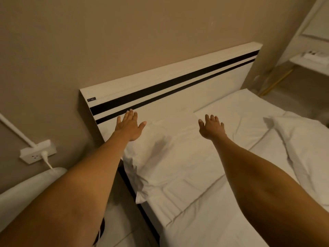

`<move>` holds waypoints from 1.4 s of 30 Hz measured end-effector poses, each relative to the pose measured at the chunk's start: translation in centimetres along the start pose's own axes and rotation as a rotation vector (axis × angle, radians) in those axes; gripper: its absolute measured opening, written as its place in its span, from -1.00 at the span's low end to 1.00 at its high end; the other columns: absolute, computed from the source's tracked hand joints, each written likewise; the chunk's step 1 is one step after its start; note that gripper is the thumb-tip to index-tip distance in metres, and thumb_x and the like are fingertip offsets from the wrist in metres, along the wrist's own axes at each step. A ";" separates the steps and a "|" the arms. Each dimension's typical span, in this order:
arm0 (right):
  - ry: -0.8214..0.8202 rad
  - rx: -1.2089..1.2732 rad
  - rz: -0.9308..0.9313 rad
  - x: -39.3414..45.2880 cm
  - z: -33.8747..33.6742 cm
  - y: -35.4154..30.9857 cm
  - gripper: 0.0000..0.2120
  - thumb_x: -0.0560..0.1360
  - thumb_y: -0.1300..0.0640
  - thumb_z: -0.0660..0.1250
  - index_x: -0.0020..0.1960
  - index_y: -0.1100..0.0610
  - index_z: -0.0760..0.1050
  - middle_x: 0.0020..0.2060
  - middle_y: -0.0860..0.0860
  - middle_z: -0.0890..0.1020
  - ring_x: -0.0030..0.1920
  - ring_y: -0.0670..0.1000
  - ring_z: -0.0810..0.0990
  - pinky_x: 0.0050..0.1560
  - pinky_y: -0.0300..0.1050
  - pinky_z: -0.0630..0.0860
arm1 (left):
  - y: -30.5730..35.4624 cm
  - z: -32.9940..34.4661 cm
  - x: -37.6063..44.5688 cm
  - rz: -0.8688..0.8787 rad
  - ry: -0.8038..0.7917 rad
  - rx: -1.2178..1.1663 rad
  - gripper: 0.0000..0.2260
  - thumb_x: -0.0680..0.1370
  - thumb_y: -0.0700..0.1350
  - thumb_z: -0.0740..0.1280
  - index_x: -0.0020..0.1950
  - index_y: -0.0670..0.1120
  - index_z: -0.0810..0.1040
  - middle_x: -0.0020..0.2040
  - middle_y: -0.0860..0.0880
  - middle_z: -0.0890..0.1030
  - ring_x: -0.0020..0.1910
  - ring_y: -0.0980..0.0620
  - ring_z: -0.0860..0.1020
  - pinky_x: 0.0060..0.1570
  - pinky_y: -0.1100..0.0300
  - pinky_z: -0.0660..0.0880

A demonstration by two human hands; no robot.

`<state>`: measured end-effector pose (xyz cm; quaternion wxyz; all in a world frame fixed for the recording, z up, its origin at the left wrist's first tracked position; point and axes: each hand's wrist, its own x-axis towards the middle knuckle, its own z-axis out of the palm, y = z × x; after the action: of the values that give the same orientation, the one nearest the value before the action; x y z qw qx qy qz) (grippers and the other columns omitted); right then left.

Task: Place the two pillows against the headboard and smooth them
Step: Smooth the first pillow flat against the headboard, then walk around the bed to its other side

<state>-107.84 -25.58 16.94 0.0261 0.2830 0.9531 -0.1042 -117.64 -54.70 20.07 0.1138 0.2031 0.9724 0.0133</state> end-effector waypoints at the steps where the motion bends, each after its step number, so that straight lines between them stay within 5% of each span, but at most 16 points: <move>1: 0.010 0.000 0.012 -1.6 -0.6 0.3 -0.41 0.63 -0.12 -0.12 0.55 0.18 0.05 0.55 0.17 0.12 0.57 0.16 0.02 0.51 0.20 0.04 | 0.2 -0.4 -1.1 0.019 0.002 0.008 -0.37 0.64 0.20 -0.14 0.59 -0.14 -0.14 0.61 -0.12 -0.17 0.59 -0.07 -0.17 0.51 -0.08 -0.19; 16: 0.111 0.002 0.318 -29.1 -10.0 16.5 -0.41 0.63 -0.13 -0.13 0.56 0.16 0.04 0.56 0.15 0.11 0.57 0.15 0.02 0.49 0.19 0.03 | 14.1 -4.6 -19.8 0.322 0.013 0.141 -0.38 0.64 0.20 -0.12 0.60 -0.13 -0.11 0.61 -0.09 -0.14 0.60 -0.04 -0.15 0.51 -0.13 -0.17; 27: 0.161 -0.032 0.554 -47.9 -15.8 37.0 -0.42 0.63 -0.13 -0.13 0.57 0.13 -0.02 0.57 0.13 0.06 0.57 0.15 -0.02 0.51 0.19 -0.01 | 38.4 -2.6 -33.8 0.615 0.065 0.129 -0.40 0.64 0.19 -0.10 0.60 -0.09 -0.07 0.61 -0.09 -0.12 0.60 -0.05 -0.13 0.51 -0.14 -0.16; 42: 0.251 -0.041 1.106 -80.6 -19.8 60.6 -0.41 0.64 -0.12 -0.12 0.56 0.17 0.02 0.56 0.15 0.10 0.57 0.13 0.01 0.50 0.19 0.07 | 72.6 2.6 -62.1 1.266 0.088 0.164 -0.38 0.63 0.21 -0.07 0.60 -0.10 -0.05 0.61 -0.10 -0.07 0.60 -0.09 -0.09 0.51 -0.17 -0.13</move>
<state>-7.08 -14.76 33.89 -0.0313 0.7497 0.6607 -0.0220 -33.24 -12.86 36.15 0.0277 0.7454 0.6659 0.0116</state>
